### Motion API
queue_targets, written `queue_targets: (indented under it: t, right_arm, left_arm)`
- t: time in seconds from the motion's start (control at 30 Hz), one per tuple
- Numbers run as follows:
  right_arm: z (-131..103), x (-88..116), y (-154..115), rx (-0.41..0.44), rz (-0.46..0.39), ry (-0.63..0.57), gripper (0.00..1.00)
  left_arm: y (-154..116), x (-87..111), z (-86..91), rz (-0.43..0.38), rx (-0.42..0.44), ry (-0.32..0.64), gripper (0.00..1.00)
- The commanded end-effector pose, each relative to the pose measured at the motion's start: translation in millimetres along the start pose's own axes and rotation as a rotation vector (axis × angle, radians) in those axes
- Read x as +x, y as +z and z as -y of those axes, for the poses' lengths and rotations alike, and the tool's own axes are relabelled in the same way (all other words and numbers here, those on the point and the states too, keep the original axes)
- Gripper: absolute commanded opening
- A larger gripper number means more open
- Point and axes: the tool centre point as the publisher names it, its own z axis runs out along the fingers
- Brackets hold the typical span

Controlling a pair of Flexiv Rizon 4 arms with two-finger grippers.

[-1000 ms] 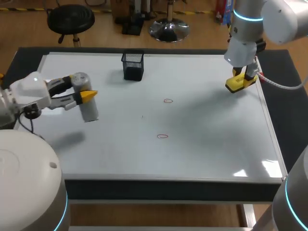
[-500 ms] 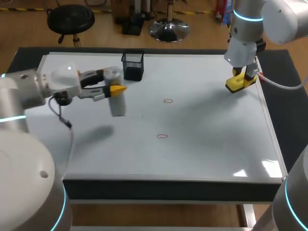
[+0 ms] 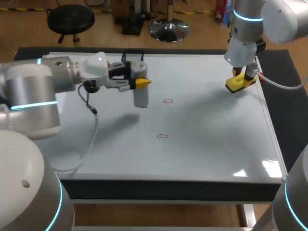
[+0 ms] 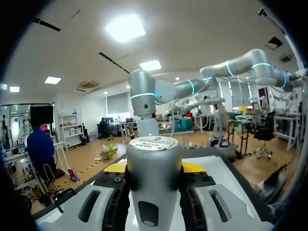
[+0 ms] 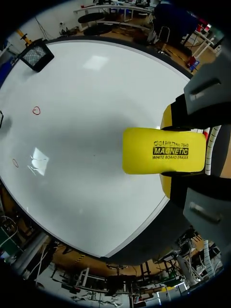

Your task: Pick up the inspection probe, press it on each red-marked spot on the whiteboard one by one, put down the probe, pick up the eraser, and wipe off all the red marks.

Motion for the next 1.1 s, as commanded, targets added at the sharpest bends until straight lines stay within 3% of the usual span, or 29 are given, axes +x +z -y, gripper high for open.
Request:
queue_targets:
  t: [0.03, 0.43, 1.1]
  right_arm:
    - [0.6, 0.0, -0.8, 0.002, -0.002, -0.002, 0.0]
    - [0.6, 0.0, -0.8, 0.002, -0.002, -0.002, 0.0]
    - [0.6, 0.0, -0.8, 0.002, -0.002, -0.002, 0.0]
  left_arm:
    - [45.3, -11.1, -9.1, -0.045, -0.002, -0.001, 0.0]
    - [74.8, -17.7, -20.6, -0.096, 0.031, 0.019, 0.0]
    - [89.8, -37.2, -41.0, -0.138, 0.033, 0.005, 0.0]
